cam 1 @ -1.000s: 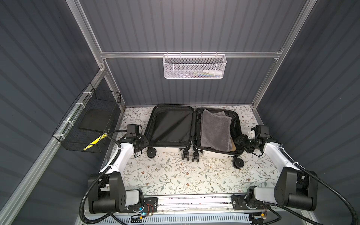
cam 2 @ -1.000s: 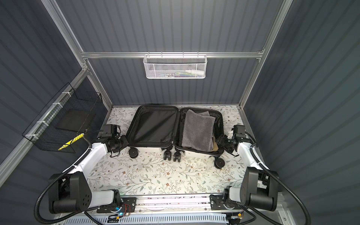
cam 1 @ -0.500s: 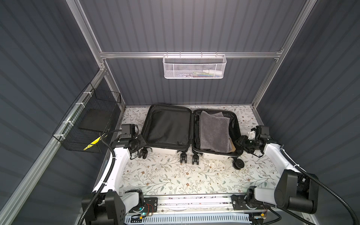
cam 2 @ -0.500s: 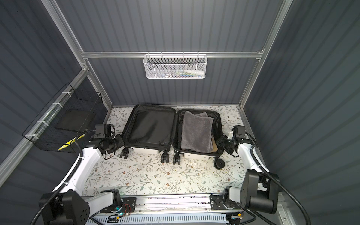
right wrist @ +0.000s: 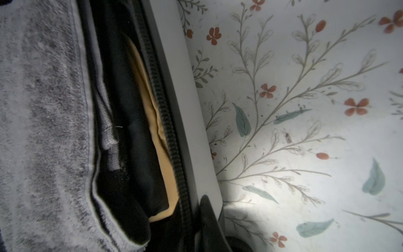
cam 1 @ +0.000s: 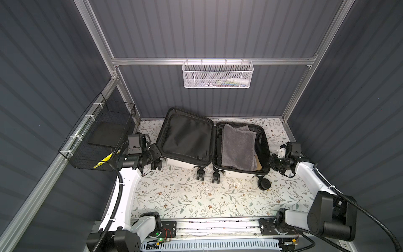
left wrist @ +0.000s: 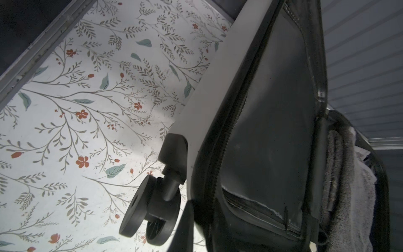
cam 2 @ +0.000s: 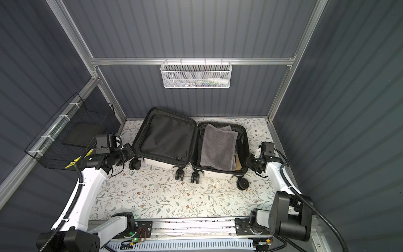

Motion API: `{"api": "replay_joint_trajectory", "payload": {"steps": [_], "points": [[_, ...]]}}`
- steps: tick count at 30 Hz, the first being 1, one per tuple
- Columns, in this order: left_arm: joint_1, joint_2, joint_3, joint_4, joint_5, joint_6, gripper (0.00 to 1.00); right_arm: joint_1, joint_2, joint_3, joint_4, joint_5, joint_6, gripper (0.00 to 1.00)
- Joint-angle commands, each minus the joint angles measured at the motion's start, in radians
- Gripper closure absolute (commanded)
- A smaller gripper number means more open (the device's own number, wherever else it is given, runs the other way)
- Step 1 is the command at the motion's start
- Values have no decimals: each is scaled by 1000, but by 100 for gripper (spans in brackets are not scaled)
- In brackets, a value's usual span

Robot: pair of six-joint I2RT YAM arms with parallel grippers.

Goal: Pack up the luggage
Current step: 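Lift the lid upright with the left gripper while the right holds the base rim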

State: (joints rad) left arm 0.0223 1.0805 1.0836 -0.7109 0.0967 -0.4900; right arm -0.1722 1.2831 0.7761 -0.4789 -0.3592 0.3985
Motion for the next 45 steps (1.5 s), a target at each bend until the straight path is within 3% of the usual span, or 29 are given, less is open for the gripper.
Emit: {"api": "replay_joint_trajectory", "payload": {"steps": [1,26,45], "points": [[-10,-56,68,7,126,44,100,25,-11,-1,16,-106,57,100],[-10,-170,167,56,159,-30,100,310,69,102,13,5,118,100],[-10,-168,278,140,175,-52,100,501,162,206,9,86,171,100]]}}
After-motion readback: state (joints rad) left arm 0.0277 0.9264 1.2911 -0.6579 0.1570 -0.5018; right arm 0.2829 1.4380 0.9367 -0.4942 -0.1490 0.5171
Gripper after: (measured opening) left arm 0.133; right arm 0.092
